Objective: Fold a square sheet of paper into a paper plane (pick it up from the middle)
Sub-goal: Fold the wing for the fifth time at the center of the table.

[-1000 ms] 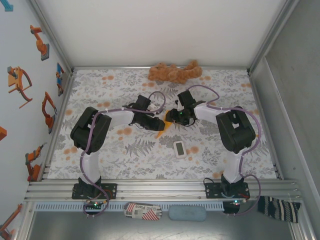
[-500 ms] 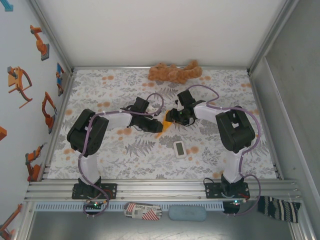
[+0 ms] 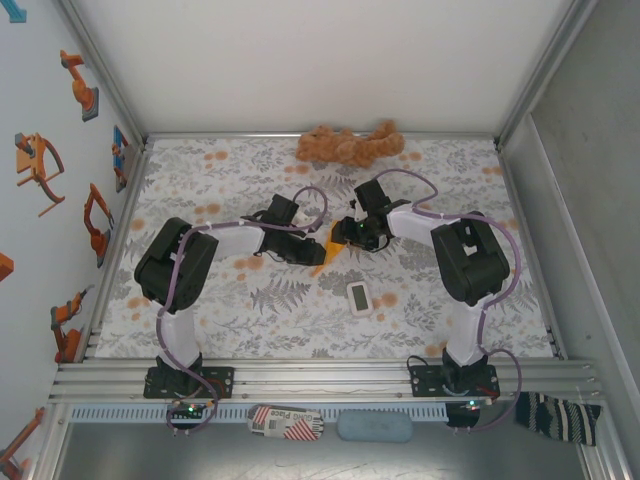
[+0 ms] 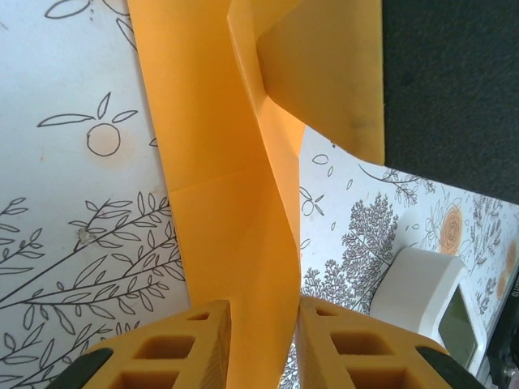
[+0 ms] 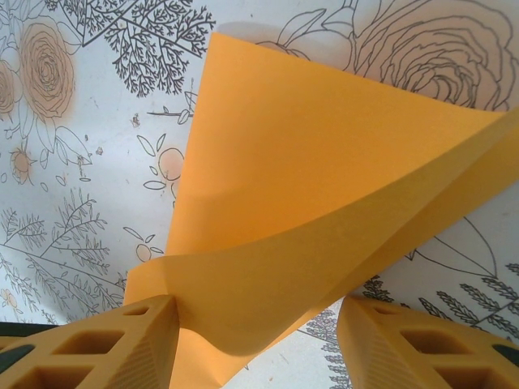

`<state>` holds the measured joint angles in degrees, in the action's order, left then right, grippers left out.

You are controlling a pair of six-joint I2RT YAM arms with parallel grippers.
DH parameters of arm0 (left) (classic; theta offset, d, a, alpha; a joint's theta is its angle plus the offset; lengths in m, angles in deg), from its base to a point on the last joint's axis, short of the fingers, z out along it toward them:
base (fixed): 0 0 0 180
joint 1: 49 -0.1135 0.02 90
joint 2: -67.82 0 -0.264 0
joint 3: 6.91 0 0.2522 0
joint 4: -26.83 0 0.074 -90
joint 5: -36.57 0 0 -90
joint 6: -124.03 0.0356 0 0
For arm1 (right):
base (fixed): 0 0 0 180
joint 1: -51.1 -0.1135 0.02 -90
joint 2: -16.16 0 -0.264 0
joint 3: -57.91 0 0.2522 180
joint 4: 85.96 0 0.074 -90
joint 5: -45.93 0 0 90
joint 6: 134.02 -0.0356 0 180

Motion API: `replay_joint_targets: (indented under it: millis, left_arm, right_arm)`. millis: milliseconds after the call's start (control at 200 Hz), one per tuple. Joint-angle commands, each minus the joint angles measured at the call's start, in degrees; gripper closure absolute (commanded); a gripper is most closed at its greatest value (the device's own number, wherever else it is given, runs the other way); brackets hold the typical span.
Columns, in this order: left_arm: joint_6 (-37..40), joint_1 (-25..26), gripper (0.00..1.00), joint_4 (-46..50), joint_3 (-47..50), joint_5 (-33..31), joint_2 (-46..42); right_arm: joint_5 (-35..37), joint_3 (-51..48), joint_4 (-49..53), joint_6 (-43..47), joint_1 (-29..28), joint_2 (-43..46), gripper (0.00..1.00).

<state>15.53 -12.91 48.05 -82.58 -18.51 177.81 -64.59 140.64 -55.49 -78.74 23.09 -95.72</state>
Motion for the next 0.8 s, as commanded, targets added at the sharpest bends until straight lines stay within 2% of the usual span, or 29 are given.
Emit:
replay_joint_targets:
  millis: [0, 371, 796]
  left_arm:
    - [-0.05, 0.48, 0.71, 0.52, 0.35, 0.15, 0.96]
    - [0.32, 0.81, 0.80, 0.88, 0.30, -1.14, 1.71]
    - [-0.98, 1.33, 0.83, 2.33, 0.58, -2.90, 2.95]
  right_arm:
    - [4.52, -2.00, 1.41, -0.38, -0.55, -6.37, 0.44]
    - [4.69, -2.10, 1.62, -0.61, -0.55, -6.55, 0.45]
    - [5.36, -2.17, 2.05, -0.70, -0.57, -7.26, 0.46]
